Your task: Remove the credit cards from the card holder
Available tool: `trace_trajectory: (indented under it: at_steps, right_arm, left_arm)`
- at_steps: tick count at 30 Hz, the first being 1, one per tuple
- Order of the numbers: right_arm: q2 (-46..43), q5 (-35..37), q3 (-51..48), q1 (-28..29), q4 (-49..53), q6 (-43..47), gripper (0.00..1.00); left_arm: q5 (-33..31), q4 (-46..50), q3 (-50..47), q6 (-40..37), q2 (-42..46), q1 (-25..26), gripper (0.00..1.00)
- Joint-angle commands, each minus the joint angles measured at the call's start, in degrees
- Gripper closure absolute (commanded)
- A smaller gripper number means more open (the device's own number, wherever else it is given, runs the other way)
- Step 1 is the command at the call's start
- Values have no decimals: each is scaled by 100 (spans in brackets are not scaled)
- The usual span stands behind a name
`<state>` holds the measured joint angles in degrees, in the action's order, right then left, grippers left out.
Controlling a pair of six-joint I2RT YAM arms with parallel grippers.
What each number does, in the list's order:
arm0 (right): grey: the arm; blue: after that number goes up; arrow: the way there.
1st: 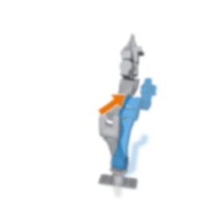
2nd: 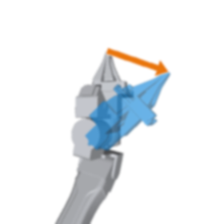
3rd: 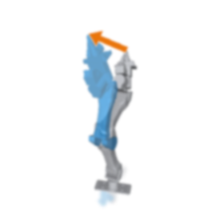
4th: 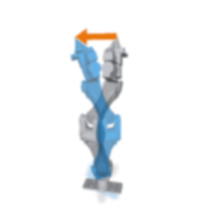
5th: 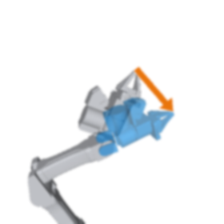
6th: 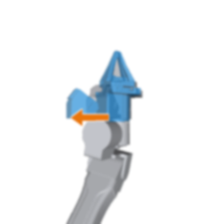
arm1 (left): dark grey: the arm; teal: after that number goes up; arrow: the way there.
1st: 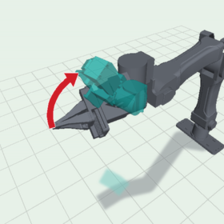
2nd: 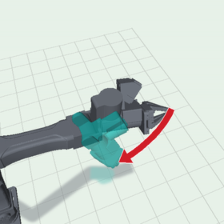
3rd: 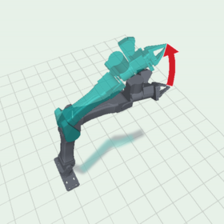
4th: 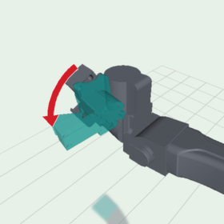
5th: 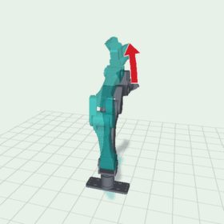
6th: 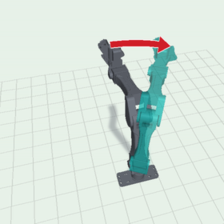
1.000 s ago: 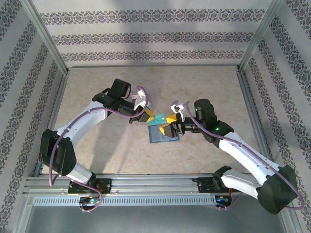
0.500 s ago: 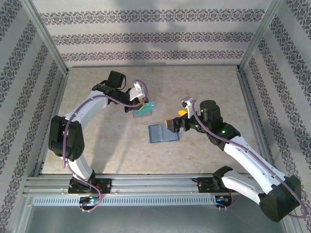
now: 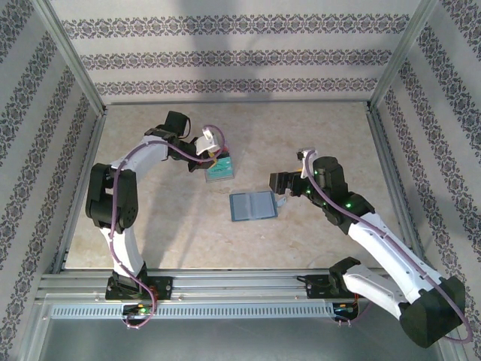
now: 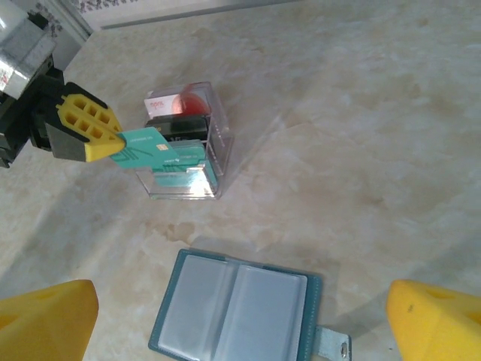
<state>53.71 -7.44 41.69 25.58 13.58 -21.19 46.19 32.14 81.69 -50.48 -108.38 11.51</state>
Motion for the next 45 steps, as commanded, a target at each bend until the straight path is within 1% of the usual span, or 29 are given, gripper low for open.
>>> trace_trajectory:
  at_steps: [1,8,16,21,25,29,35,45]
  right_arm:
    - [-147,296,-95,-45,92,-177,2]
    - [-245,321,-91,-51,120,-193,2]
    - [-379,445,-116,-62,213,-187,2]
    - [-414,437,-126,-71,236,-188,2]
    - [-392,419,-135,-80,232,-190,2]
    - [-366,410,-144,-80,216,-193,2]
    - [-193,341,-135,-80,185,-184,2]
    - [-8,235,-74,-80,87,-190,2]
  left_arm:
    - [98,-47,240,-245,-167,-109,100]
    - [263,78,539,-316,-500,-204,100]
    - [294,505,921,-494,-843,-220,100]
    - [316,517,860,-580,-826,-220,100]
    - [353,346,727,-549,-739,-233,100]
    - [421,467,749,-610,-755,-235,100]
    - [431,300,583,-636,-650,-254,100]
    - [466,440,568,-736,-780,-272,100]
